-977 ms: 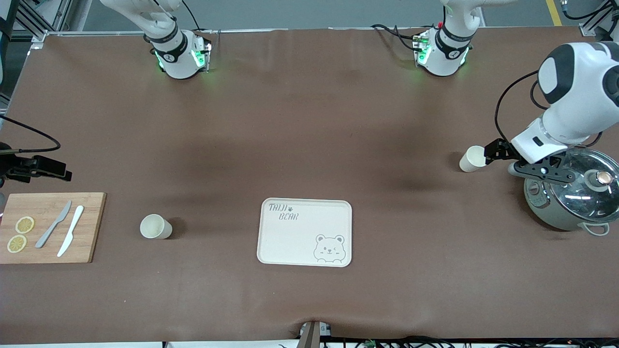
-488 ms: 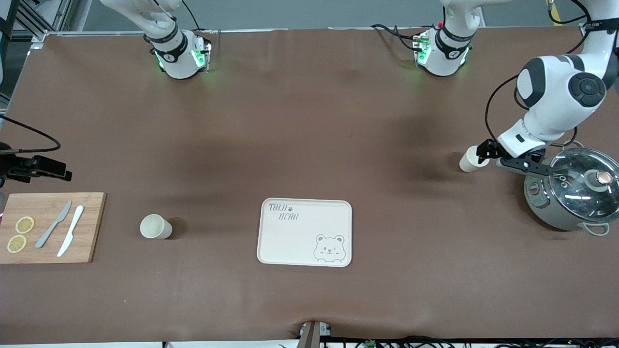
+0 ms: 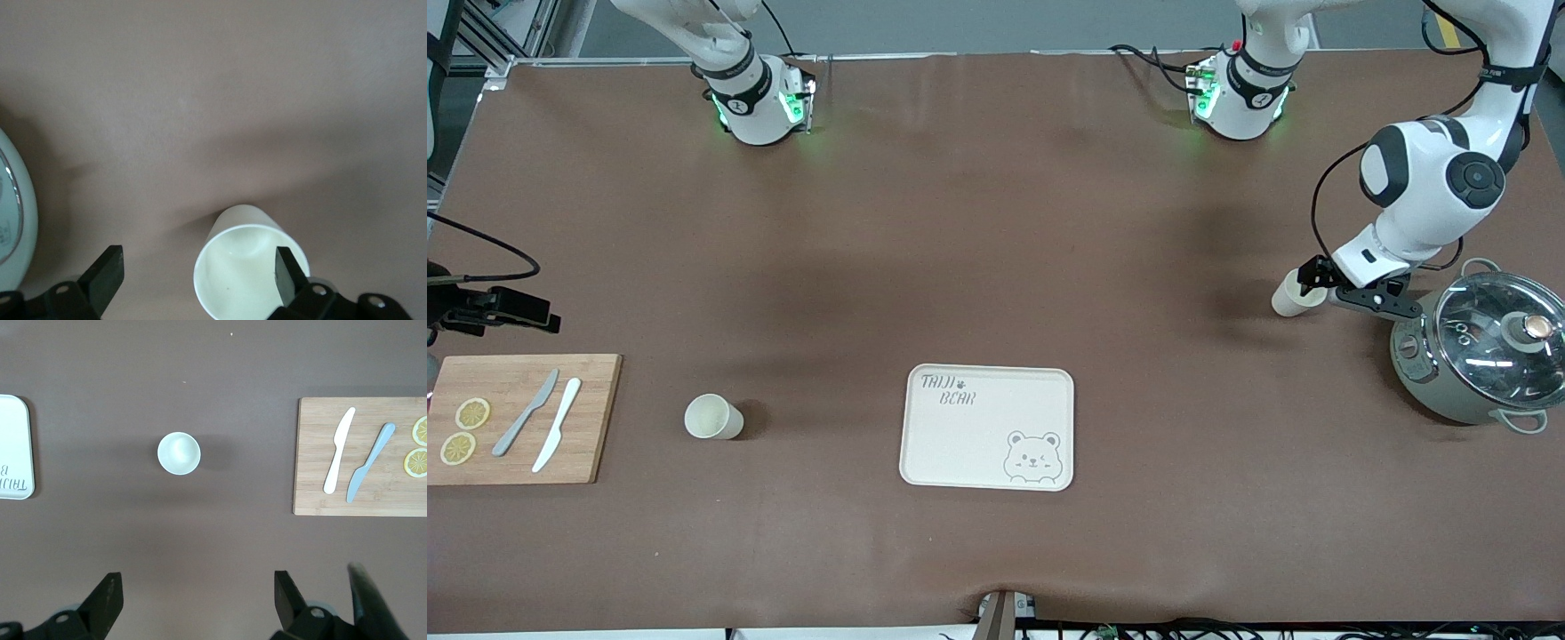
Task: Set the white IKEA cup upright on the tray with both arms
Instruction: 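Close the left gripper on the cup rim and lift it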
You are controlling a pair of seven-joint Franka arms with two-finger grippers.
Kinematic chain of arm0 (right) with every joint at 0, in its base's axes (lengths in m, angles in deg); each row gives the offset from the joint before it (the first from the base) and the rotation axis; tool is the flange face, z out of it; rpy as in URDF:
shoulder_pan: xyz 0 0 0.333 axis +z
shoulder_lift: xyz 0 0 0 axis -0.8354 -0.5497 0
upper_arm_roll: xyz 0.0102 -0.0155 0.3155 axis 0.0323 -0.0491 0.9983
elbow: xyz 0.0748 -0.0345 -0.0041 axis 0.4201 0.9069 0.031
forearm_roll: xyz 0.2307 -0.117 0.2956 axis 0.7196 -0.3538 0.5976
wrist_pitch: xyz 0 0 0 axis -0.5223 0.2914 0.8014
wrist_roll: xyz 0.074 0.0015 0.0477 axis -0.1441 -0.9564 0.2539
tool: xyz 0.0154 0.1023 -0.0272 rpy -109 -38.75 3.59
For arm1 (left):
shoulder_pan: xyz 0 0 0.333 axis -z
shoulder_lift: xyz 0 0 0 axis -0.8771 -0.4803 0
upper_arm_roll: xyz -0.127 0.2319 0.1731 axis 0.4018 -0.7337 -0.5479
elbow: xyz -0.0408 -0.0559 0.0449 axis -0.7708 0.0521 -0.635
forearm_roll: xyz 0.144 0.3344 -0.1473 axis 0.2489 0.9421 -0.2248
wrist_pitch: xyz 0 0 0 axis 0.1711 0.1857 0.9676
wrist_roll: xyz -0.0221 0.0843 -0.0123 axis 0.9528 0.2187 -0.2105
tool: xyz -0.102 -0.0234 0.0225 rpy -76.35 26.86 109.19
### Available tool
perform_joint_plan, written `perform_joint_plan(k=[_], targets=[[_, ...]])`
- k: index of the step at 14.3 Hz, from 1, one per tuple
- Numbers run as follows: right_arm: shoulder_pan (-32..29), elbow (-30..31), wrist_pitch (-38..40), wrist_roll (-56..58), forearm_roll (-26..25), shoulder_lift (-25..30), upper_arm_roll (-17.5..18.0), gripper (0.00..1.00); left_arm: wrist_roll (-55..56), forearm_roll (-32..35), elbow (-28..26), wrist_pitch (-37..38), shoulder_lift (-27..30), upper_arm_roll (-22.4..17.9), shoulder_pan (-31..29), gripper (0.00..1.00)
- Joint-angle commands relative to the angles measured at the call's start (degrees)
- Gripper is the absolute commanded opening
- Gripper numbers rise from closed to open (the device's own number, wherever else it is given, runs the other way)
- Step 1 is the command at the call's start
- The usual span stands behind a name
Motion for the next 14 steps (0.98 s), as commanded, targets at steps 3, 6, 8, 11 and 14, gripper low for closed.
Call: perform_joint_plan(k=[3, 6, 8, 11, 14], targets=[[-0.39, 0.58, 0.30, -0.75, -0.89, 0.58, 0.54, 1.00, -2.05, -1.17, -1.25, -1.11, -0.28, 0.17, -1.85, 1.00], [-0.39, 0.58, 0.30, -0.75, -0.89, 0.58, 0.54, 1.00, -3.19, -1.17, -1.78, -1.72, -0.72, 0.17, -2.29, 1.00], [-0.39, 0.58, 0.30, -0.66, -0.89, 0.58, 0.54, 1.00, -4.25, -1.17, -1.95, -3.30, -1.86, 0.26, -3.08, 1.00], [-0.39, 0.58, 0.30, -0.66, -0.89, 0.58, 0.54, 1.00, -4.34, -1.08, -2.04, -4.62, -3.09, 0.26, -3.61, 1.00], [-0.39, 0.58, 0.30, -0.66, -0.89, 0.58, 0.54, 1.00, -4.34, -1.17, -2.48, -5.06, -3.18, 0.26, -3.61, 1.00]])
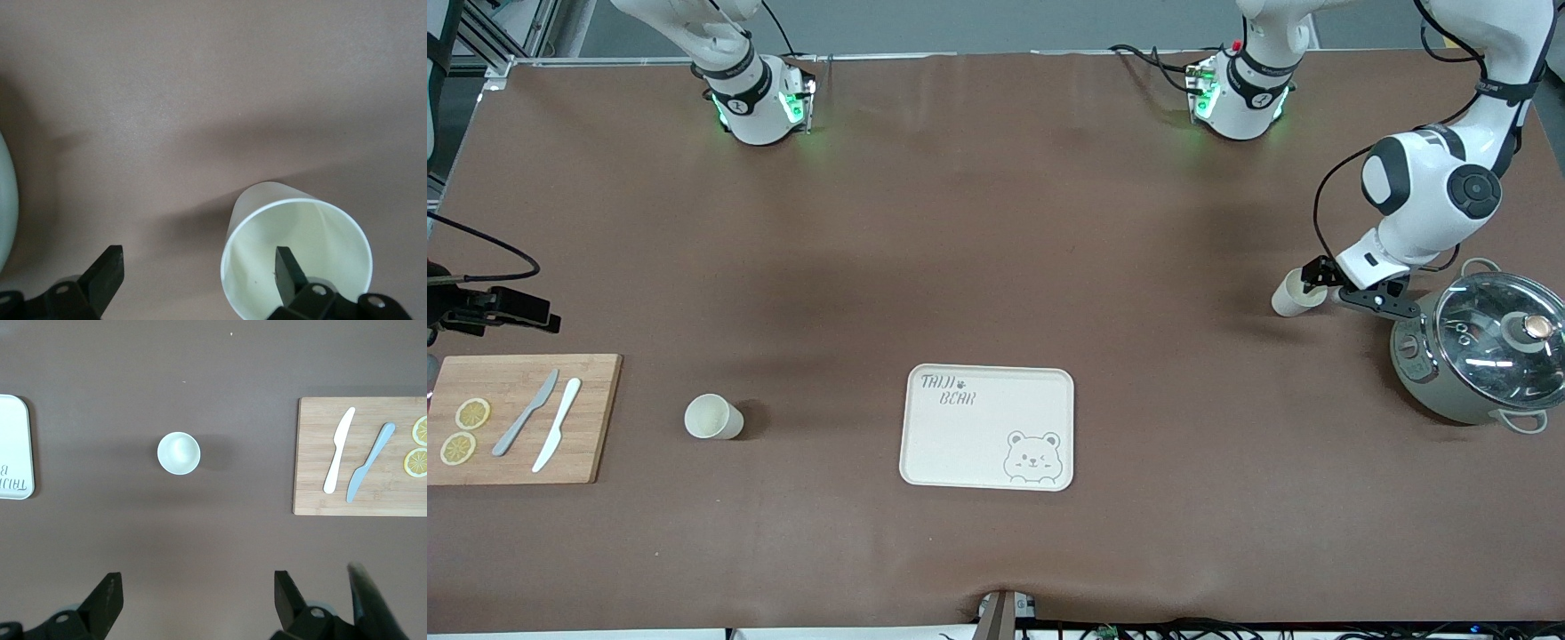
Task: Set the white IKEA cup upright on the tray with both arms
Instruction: 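Close the left gripper on the cup rim and lift it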
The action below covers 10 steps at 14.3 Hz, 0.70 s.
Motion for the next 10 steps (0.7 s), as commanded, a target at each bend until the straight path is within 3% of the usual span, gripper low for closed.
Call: perform_joint_plan(k=[1, 3, 4, 5, 7, 10], targets=[[-0.39, 0.56, 0.28, -0.66, -0.89, 0.58, 0.55, 1.00, -1.60, -1.16, -0.95, -1.25, 0.44, 0.28, -0.43, 1.00], [-0.39, 0.56, 0.28, -0.75, -0.89, 0.58, 0.55, 1.00, -1.60, -1.16, -1.21, -1.25, 0.44, 0.28, -0.35, 1.00], [-0.39, 0.56, 0.28, -0.75, -0.89, 0.58, 0.55, 1.00, -1.60, -1.16, -1.47, -1.33, 0.44, 0.28, -0.61, 0.30], [-0.39, 0.56, 0.28, -0.66, -0.89, 0.58, 0.55, 1.00, -1.60, -1.16, -2.26, -2.12, 0.71, 0.28, -1.30, 0.00], [-0.47, 0.56, 0.28, -0.66, -0.89, 0.58, 0.55, 1.00, -1.60, -1.16, -4.63, -7.03, 0.97, 0.36, -2.45, 0.00], [-0.47, 0.56, 0.20, -0.75, -0.80, 0.58, 0.55, 1.00, -1.16, -1.25, -4.82, -7.66, 0.97, 0.36, -2.45, 0.00]])
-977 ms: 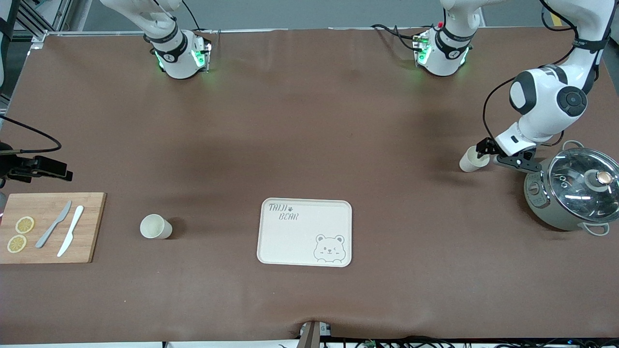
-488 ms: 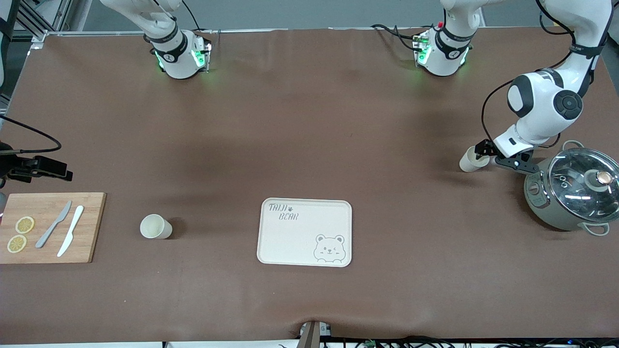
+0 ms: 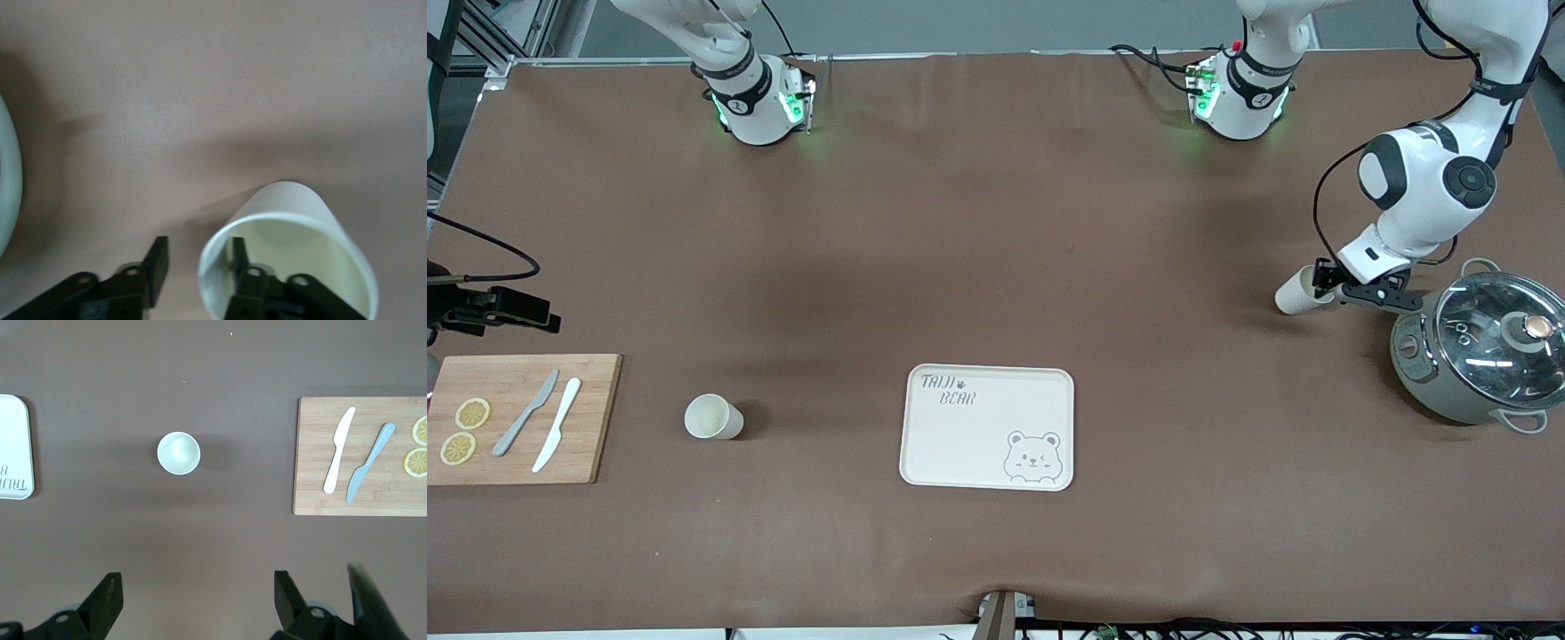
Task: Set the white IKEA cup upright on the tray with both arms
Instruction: 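Close the left gripper on the cup rim and lift it, then carry the cup to the tray while the right gripper reaches the other cup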
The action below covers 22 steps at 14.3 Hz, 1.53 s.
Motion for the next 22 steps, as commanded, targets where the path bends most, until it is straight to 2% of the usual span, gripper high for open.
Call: perform_joint_plan(k=[1, 7, 9, 12, 15, 18, 22], targets=[[-0.38, 0.56, 0.10, -0.66, -0.71, 0.49, 0.55, 1.00, -1.14, -1.16, -1.14, -1.30, 1.24, 0.37, -0.39, 0.00], [1.46, 0.83, -4.64, -0.75, 0.26, -0.91, 0.91, 1.00, 1.22, -1.16, -0.09, -0.95, 1.77, 0.81, 0.05, 0.00], [2.95, 3.01, -6.82, -0.84, 0.17, -1.35, 0.82, 1.00, 4.81, -1.16, 2.27, 1.24, 1.77, 2.90, 0.31, 0.00], [2.96, 9.25, -13.15, -0.75, 0.17, -1.27, 0.91, 1.00, 12.19, -1.16, 11.04, 12.72, 1.51, 7.73, 0.58, 0.00], [3.22, 15.22, -20.70, -0.66, 0.26, -1.35, 0.91, 1.00, 19.75, -0.81, 22.72, 28.89, -0.33, 11.70, 2.24, 0.00], [2.52, 15.33, -22.57, 0.04, 0.26, -4.24, 0.91, 1.00, 28.27, -0.37, 32.58, 38.23, -3.93, 12.15, 7.68, 0.00], [2.52, 15.24, -25.47, 0.13, 0.17, -8.46, 0.91, 1.00, 37.59, -0.11, 44.61, 44.83, -10.95, 12.06, 13.75, 0.00]])
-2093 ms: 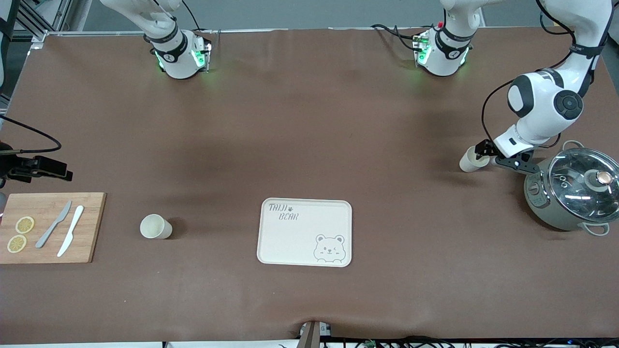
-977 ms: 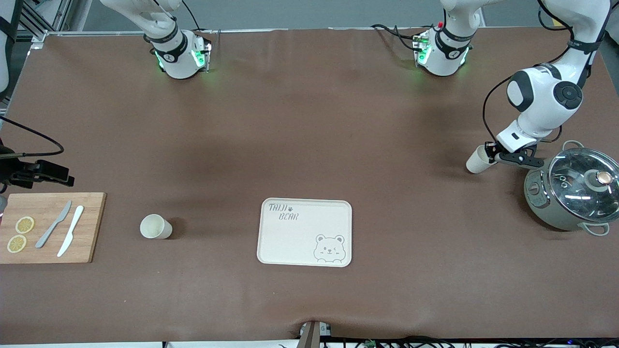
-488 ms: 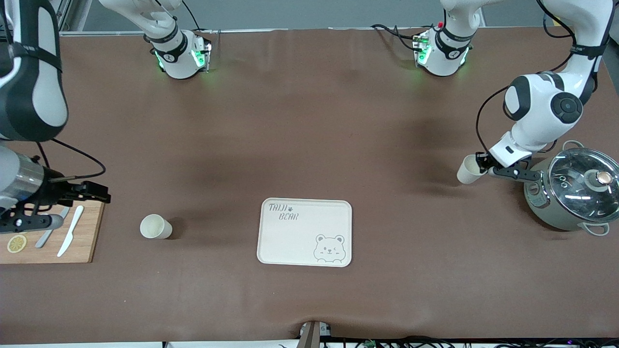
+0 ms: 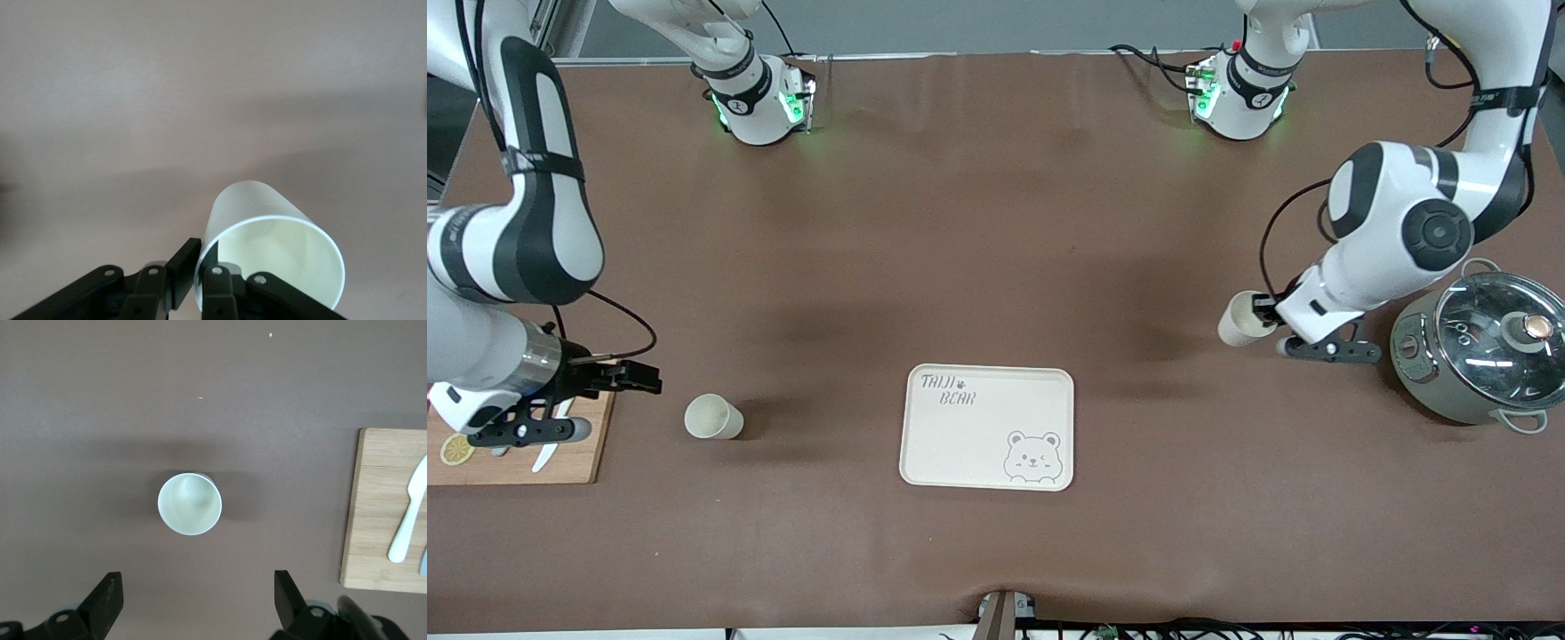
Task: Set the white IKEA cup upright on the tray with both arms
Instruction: 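Carry the cup to the tray while the right gripper reaches the other cup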
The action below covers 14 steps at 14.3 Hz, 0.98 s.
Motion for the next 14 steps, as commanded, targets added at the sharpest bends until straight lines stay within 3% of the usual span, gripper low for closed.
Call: perform_joint_plan(k=[1, 4, 8, 11, 14], targets=[[-0.51, 0.01, -2.24, 0.77, 0.03, -2.59, 0.29, 1.00, 6.55, 1.36, 12.39, 6.79, -8.32, -0.14, 3.67, 0.00], [-0.69, -0.08, -3.30, 2.18, 0.03, -3.74, 0.29, 1.00, 14.81, 3.48, 23.04, 11.47, -15.62, -0.14, 8.59, 0.00], [-1.13, 0.01, -5.85, 5.08, 0.02, -5.93, 0.29, 1.00, 24.13, 3.39, 30.78, 11.48, -22.74, -0.67, 14.22, 0.00], [-1.39, 0.01, -7.34, 5.17, 0.03, -7.43, 0.29, 1.00, 29.59, 3.30, 35.80, 10.78, -27.06, -0.84, 17.65, 0.00], [-1.39, 0.01, -9.10, 6.23, 0.03, -8.84, 0.29, 1.00, 34.07, 3.30, 37.13, 7.19, -28.91, -2.15, 20.90, 0.00]])
